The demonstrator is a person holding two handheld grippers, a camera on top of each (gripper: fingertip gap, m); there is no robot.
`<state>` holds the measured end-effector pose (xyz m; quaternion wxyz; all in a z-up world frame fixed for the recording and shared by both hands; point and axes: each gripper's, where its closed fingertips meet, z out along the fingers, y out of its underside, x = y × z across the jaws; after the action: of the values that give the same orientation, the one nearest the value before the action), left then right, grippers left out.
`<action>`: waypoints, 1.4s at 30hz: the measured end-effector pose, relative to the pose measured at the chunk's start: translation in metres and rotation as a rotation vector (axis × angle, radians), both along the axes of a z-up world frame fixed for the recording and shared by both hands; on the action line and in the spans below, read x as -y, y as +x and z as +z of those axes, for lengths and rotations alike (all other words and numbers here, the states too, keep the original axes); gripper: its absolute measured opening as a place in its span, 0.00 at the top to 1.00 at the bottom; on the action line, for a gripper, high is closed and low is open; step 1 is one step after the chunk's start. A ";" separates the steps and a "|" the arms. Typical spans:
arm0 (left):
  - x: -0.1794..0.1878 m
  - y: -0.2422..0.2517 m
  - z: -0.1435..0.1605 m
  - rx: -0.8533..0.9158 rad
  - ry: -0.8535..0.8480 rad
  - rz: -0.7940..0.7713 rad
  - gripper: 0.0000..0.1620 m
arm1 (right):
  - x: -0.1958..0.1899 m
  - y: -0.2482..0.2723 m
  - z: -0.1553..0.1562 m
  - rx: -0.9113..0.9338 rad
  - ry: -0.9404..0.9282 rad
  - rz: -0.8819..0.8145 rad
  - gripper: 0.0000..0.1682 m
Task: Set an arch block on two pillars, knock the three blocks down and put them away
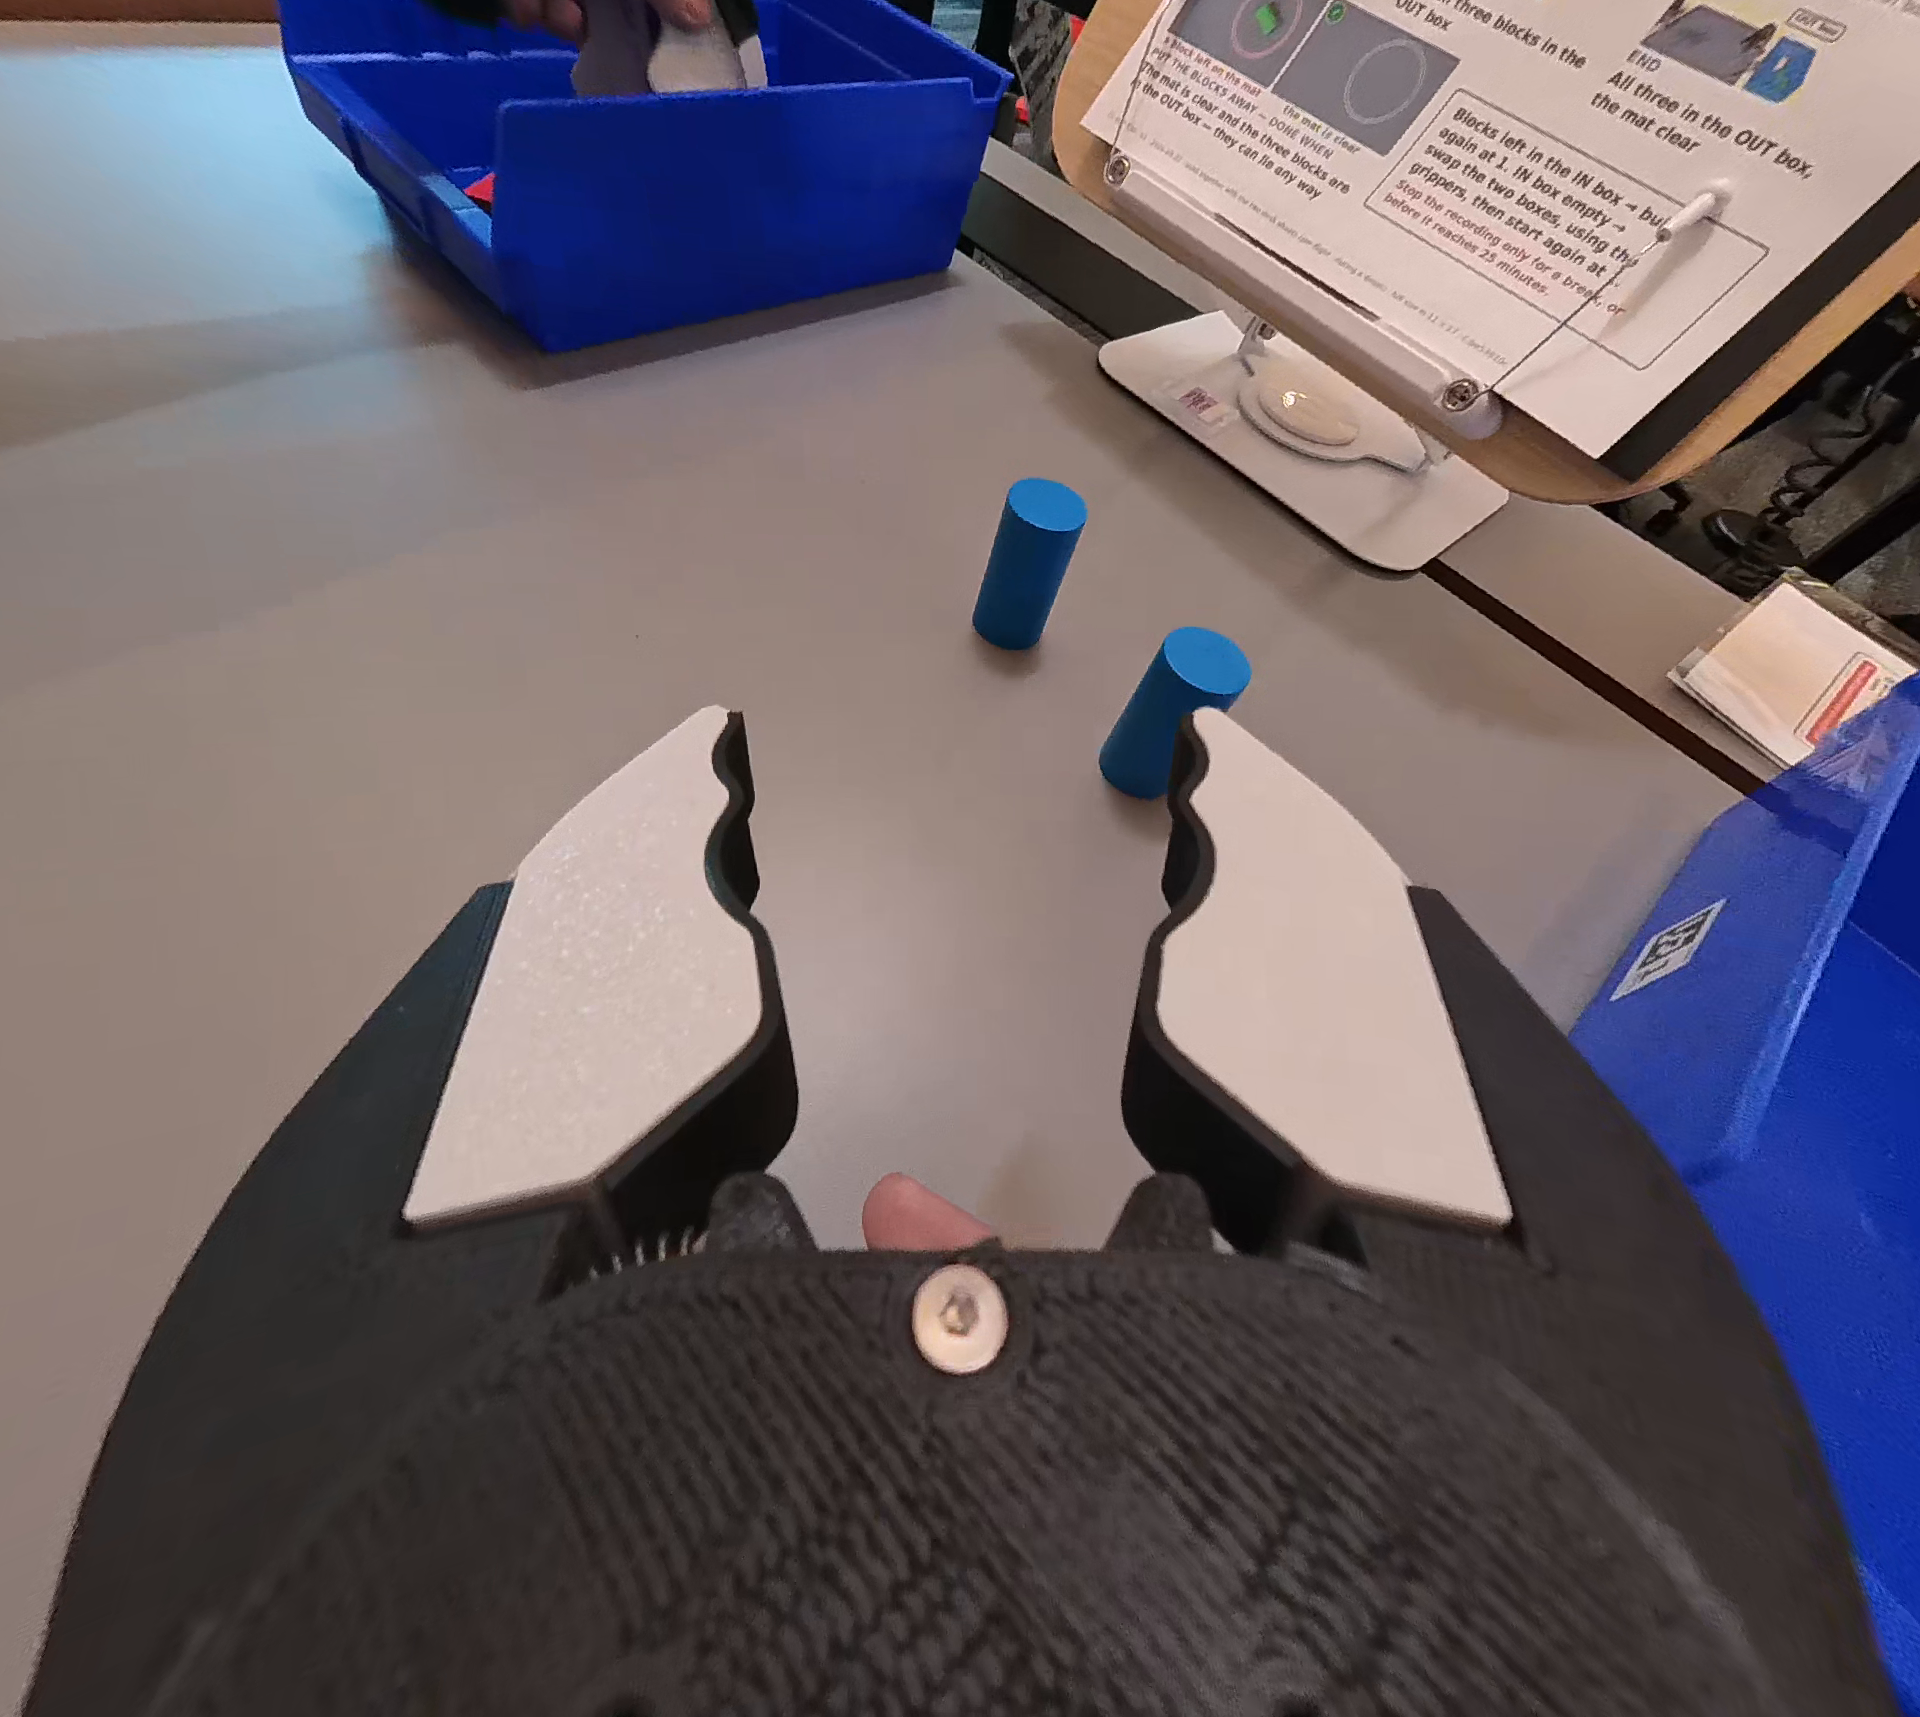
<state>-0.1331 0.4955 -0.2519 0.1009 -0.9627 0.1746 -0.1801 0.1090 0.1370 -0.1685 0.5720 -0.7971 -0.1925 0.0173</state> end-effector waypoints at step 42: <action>0.265 0.152 0.187 -0.073 1.615 -1.065 0.92 | -0.070 -0.080 0.118 -0.332 0.058 0.291 0.65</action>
<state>0.0185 0.2305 -0.0651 0.6318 -0.4030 0.6621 0.0020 0.0293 0.2071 -0.0509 0.6100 -0.7304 -0.2091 0.2250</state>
